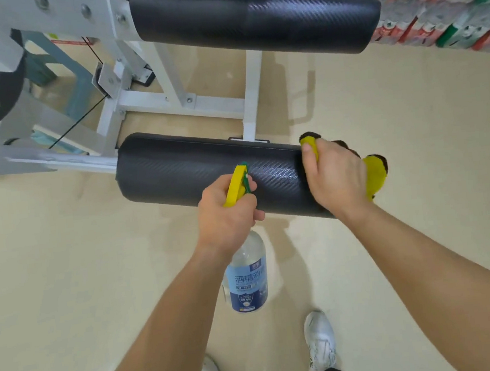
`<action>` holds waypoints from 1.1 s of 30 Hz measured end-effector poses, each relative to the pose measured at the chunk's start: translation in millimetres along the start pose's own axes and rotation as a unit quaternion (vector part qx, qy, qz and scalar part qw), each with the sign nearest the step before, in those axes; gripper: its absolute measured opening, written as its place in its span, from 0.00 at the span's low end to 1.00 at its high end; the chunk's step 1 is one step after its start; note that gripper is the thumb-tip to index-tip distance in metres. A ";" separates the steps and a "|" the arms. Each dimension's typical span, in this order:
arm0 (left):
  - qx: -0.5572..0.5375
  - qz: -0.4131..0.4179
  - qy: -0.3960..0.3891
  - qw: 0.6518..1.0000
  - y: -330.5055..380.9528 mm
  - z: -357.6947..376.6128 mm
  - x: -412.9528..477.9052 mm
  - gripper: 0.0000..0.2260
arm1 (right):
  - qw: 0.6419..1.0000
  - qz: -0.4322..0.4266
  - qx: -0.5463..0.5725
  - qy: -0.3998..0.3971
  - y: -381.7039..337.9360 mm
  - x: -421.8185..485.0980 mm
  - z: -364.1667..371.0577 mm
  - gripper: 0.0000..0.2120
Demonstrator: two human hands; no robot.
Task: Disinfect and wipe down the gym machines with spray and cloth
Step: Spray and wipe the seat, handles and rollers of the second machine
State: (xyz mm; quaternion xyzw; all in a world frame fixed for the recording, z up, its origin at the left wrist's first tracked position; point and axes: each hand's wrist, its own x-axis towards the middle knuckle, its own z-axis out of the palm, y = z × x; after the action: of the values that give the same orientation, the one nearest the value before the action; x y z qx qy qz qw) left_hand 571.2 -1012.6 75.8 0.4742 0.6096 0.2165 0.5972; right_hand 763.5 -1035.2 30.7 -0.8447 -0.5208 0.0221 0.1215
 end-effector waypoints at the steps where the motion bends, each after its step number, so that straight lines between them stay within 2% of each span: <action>1: 0.003 -0.001 0.007 1.000 -2.2 -9.8 1.1 0.12 | 0.999 -0.045 -0.006 -0.009 -27.5 0.8 6.5 0.17; 3: 0.006 0.001 0.021 1.000 -4.8 -30.7 3.3 0.12 | 0.994 -0.109 -0.001 -0.028 -81.1 2.1 22.1 0.15; 4: 0.006 0.003 0.026 1.000 -6.9 -42.2 5.1 0.12 | 0.993 -0.113 0.010 -0.032 -103.6 5.1 28.4 0.16; 6: 0.009 0.005 0.036 0.999 -11.5 -65.6 8.0 0.12 | 0.994 -0.090 0.050 -0.029 -138.8 16.6 38.1 0.17; 8: 0.009 -0.001 0.052 0.999 -15.7 -87.8 10.2 0.13 | 0.991 -0.067 0.097 -0.058 -166.3 29.1 43.8 0.18; 11: 0.015 -0.009 0.074 0.997 -22.0 -114.1 12.6 0.13 | 0.965 -0.093 0.204 -0.139 -213.9 36.0 47.0 0.17; 13: 0.024 -0.017 0.086 0.996 -27.0 -127.3 13.0 0.13 | 0.945 -0.130 0.256 -0.159 -235.5 31.2 49.9 0.16; 15: 0.022 -0.024 0.089 0.996 -30.6 -136.6 11.3 0.13 | 0.955 -0.166 0.208 -0.129 -228.2 26.8 54.0 0.14; 18: 0.019 -0.031 0.082 0.996 -33.6 -145.4 7.6 0.13 | 0.978 -0.178 0.051 -0.097 -175.9 22.3 56.6 0.13; 23: 0.019 -0.035 0.075 0.996 -40.1 -151.1 3.2 0.12 | 0.970 -0.216 -0.102 -0.044 -80.5 -6.1 44.9 0.15; 27: 0.021 -0.041 0.069 0.997 -46.9 -153.7 1.9 0.12 | 0.968 -0.213 -0.130 -0.031 -65.2 -25.4 46.0 0.15; 30: 0.024 -0.048 0.068 0.996 -50.7 -156.3 4.6 0.12 | 0.980 -0.166 -0.107 -0.018 -81.0 -7.3 49.0 0.16; 33: 0.026 -0.041 0.060 0.997 -51.6 -157.9 10.3 0.13 | 0.986 -0.128 -0.061 -0.092 -84.7 37.0 46.8 0.18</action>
State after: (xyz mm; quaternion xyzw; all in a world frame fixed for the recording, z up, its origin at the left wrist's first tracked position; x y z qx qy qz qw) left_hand 409.0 -979.8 58.0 0.4502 0.6687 0.2037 0.5556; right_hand 698.7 -957.7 8.0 -0.7715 -0.6336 0.0524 0.0232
